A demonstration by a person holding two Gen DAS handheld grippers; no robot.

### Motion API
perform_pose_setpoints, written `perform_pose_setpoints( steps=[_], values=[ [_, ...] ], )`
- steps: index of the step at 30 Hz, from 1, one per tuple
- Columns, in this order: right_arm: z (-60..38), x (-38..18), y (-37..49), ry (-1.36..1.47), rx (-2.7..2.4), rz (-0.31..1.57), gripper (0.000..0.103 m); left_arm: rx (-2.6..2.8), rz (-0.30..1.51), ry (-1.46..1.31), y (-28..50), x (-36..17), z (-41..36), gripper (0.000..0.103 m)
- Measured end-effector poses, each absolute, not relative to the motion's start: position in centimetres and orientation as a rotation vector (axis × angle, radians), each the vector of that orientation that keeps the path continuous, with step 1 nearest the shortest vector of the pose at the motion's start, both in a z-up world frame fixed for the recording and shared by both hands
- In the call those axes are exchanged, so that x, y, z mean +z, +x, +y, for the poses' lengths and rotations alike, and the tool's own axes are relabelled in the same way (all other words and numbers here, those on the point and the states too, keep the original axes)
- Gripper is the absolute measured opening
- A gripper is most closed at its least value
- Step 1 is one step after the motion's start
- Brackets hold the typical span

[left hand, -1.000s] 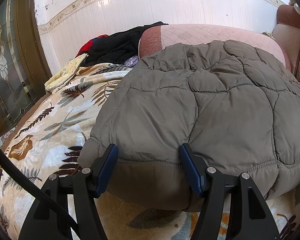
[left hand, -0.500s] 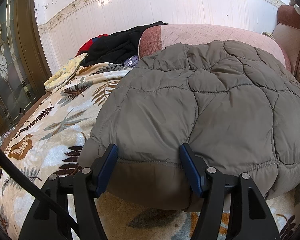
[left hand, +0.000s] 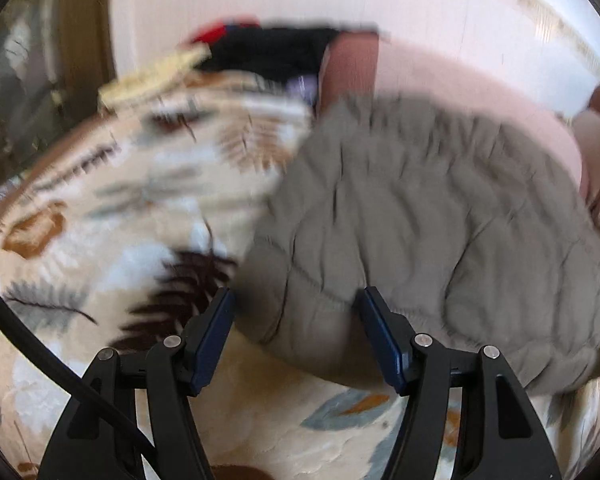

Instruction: Fold large clothes

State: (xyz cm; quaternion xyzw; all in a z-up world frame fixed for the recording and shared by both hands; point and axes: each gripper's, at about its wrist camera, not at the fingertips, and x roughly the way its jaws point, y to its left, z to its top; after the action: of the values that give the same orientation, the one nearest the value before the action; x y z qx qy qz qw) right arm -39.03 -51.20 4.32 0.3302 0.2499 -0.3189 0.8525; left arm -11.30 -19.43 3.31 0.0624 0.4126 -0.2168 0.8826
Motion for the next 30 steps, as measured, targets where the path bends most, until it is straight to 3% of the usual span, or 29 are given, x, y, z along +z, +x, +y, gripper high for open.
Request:
perform_pose_setpoints(
  steps=[2,6,8,9,20,30],
  values=[
    [-51.7,3.2,-38.8,0.734,-0.625,0.579,0.066,-0.458,0.876,0.087,-10.9,3.3,-18.9,0.068],
    [-51.6,5.2,-41.6,0.763,-0.610,0.479,0.067,-0.525,0.927,-0.047,-10.3,4.8,-16.5,0.068],
    [-51.6,6.1,-43.8,0.762,-0.638,0.417,0.074,-0.529,0.939,-0.100,-10.2,5.4,-15.0,0.085],
    [-51.8,6.1,-44.8,0.771,-0.659,0.397,0.080,-0.526,0.944,-0.124,-10.0,5.5,-14.1,0.087],
    [-55.2,0.9,-47.4,1.144,-0.605,0.344,0.081,-0.594,1.119,-0.422,-8.2,1.5,-12.2,0.087],
    [-55.7,-1.9,-45.2,1.224,-0.613,0.329,0.088,-0.686,1.148,-0.525,-7.7,-1.7,-15.8,0.091]
  ],
)
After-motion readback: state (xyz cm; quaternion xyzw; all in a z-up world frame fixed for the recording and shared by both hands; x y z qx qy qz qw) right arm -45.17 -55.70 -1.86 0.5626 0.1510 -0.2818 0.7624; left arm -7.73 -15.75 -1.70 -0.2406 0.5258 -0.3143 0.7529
